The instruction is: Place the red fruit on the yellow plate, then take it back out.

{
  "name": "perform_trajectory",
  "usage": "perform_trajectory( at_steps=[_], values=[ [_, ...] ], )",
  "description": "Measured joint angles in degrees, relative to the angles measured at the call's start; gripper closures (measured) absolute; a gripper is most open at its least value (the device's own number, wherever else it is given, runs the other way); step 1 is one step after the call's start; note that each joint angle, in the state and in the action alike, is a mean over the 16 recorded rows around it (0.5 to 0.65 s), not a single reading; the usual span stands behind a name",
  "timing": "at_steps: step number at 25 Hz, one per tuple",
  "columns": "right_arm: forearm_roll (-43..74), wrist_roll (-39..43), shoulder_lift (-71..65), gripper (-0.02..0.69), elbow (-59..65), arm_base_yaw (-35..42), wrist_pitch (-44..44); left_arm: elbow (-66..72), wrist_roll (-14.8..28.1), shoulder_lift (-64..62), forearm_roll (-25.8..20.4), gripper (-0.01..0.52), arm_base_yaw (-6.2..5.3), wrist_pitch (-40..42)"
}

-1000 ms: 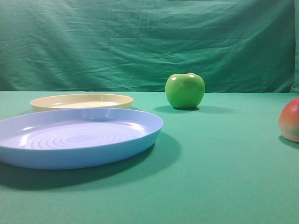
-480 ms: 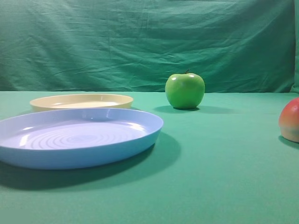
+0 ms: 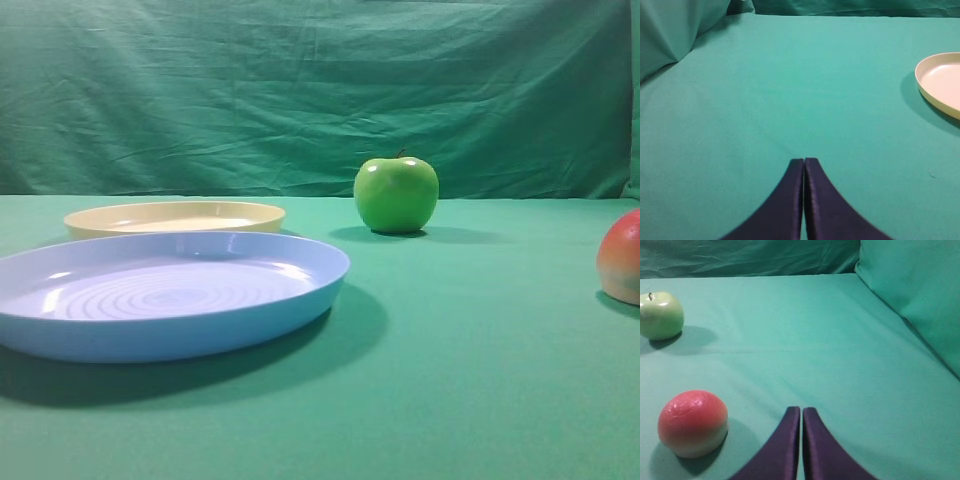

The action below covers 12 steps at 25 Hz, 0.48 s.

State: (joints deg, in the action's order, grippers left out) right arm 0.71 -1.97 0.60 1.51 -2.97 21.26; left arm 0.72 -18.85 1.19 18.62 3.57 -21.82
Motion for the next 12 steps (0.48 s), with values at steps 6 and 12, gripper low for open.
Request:
perform_trajectory(
  at_steps=[6, 12],
  values=[
    [0.0, -0.2, 0.0, 0.665, 0.0, 0.0, 0.0, 0.0, 0.0, 0.0, 0.0, 0.514, 0.00, 0.0],
    [0.0, -0.4, 0.0, 0.665, 0.0, 0.0, 0.0, 0.0, -0.1, 0.0, 0.0, 0.514, 0.00, 0.0]
  ],
)
